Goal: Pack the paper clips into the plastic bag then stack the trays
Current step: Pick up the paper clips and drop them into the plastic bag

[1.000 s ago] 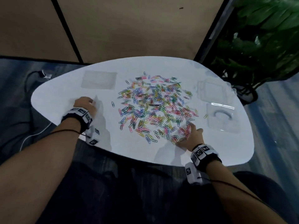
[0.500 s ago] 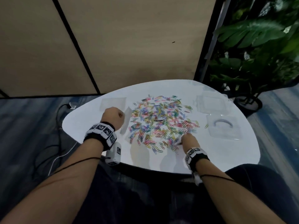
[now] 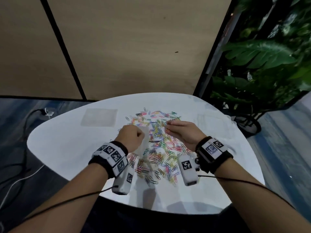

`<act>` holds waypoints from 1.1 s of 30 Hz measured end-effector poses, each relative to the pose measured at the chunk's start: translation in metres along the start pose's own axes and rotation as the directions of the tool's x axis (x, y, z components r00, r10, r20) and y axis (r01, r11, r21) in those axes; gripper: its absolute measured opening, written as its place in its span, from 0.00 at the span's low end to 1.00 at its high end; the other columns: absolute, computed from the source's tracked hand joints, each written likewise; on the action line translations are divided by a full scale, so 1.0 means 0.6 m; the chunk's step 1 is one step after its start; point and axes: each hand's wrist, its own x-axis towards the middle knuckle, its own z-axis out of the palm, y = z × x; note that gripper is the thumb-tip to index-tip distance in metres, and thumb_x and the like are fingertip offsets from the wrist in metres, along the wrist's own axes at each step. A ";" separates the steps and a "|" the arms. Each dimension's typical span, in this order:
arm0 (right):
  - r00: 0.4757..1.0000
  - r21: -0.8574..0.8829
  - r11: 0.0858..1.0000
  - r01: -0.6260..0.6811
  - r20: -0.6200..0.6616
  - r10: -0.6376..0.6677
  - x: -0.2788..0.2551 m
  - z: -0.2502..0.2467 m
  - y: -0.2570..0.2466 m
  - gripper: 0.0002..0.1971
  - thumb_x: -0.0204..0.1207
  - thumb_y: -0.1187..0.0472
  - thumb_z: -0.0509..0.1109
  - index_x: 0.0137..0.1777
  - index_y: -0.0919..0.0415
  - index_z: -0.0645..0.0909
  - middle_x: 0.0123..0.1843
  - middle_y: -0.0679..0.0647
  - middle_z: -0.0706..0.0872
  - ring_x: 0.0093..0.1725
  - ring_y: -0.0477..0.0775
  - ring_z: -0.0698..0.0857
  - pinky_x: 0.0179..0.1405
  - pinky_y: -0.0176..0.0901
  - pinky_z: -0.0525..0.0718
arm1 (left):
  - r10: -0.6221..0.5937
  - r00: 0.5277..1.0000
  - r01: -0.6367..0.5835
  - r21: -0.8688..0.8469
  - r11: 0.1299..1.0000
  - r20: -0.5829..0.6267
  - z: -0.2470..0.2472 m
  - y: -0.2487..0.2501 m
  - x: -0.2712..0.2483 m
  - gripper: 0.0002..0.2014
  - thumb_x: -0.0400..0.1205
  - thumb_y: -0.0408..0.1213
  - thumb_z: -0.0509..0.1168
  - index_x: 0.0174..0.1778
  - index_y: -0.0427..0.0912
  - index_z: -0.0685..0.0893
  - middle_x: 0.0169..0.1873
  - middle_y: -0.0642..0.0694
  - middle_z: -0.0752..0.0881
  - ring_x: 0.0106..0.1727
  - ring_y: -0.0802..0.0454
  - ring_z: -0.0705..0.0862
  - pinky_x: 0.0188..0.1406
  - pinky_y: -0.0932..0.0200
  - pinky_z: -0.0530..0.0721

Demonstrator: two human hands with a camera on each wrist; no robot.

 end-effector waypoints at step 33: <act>0.964 -0.554 0.794 0.251 0.064 -0.259 0.032 -0.016 0.012 0.08 0.79 0.71 0.68 0.50 0.64 0.89 0.45 0.62 0.92 0.40 0.62 0.92 0.41 0.54 0.92 | 0.117 0.988 -0.134 -0.198 0.971 -0.097 0.020 0.053 0.013 0.13 0.86 0.26 0.60 0.50 0.32 0.92 0.39 0.38 0.93 0.32 0.52 0.93 0.43 0.50 0.94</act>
